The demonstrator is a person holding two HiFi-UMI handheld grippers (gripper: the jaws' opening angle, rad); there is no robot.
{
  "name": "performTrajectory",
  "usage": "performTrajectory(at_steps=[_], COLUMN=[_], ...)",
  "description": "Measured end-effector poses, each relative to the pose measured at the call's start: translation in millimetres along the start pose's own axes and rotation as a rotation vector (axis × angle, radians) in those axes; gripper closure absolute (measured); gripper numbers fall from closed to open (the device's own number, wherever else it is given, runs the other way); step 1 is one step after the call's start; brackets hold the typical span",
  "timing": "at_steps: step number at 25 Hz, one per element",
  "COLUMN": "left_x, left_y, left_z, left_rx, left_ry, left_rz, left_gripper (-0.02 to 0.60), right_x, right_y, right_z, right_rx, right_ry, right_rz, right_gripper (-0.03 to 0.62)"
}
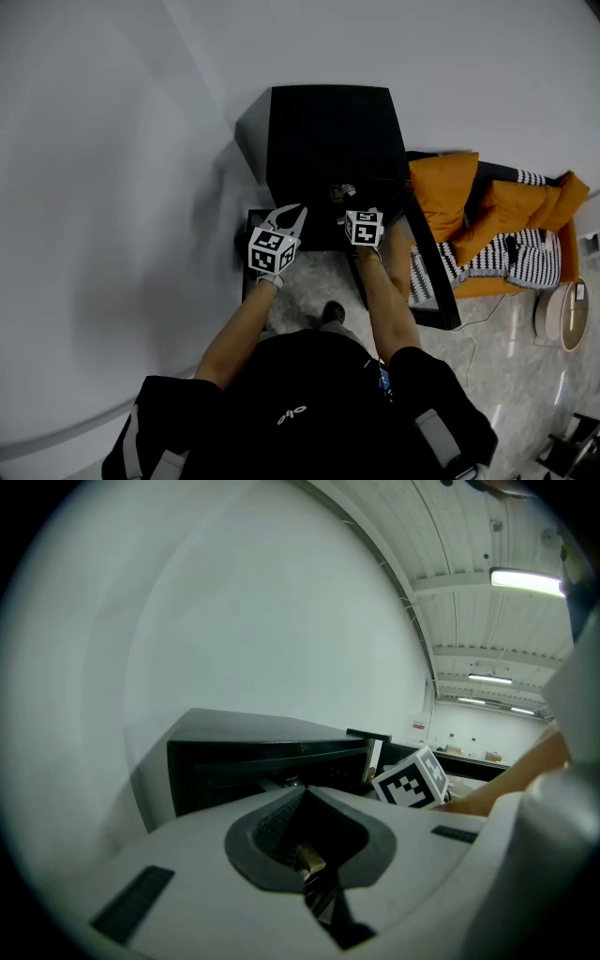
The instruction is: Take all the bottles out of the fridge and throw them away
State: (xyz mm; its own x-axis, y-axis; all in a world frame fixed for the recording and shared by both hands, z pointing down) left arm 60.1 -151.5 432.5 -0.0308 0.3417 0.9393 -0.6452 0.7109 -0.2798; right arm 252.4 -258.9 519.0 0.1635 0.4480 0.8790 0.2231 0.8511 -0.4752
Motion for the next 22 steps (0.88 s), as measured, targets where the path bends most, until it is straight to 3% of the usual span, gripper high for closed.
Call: performTrajectory(at_steps=[2, 5, 18, 20, 22], left_x=[0, -1, 10, 11, 12], left_y=[4, 7, 33, 34, 34], left_z=[-1, -1, 8, 7, 7], left_rx=[-0.006, -0.015, -0.085, -0.09, -0.091], left_ry=[0.0, 0.001, 0.009, 0.011, 0.013], left_rz=[0.0, -0.003, 0.024, 0.026, 0.026], left_gripper=[0.575, 0.575, 0.575, 0.575, 0.575], right_x=[1, -1, 0, 0, 1], right_y=[-4, -13, -56, -55, -53], right_z=[5, 14, 26, 25, 25], right_rx=[-0.024, -0.033, 0.039, 0.042, 0.031], right_ry=[0.009, 0.04, 0.095, 0.111, 0.113], right_rz=[0.016, 0.031, 0.039, 0.031, 0.033], right_gripper=[0.348, 0.324, 0.327, 0.384, 0.391])
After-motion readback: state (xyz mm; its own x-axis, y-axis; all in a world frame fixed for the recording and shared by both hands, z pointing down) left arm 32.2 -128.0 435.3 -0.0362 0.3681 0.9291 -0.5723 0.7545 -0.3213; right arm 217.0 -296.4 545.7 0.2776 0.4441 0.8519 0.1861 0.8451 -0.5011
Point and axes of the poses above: the fingertips, and each gripper's own axes: y backward along the fingers, z to its left, x out of its underside, the point moved 8 cm from there along y, backward along the fingers, and after that the axes turned 12 degrees about x, right-handed, at the moved point
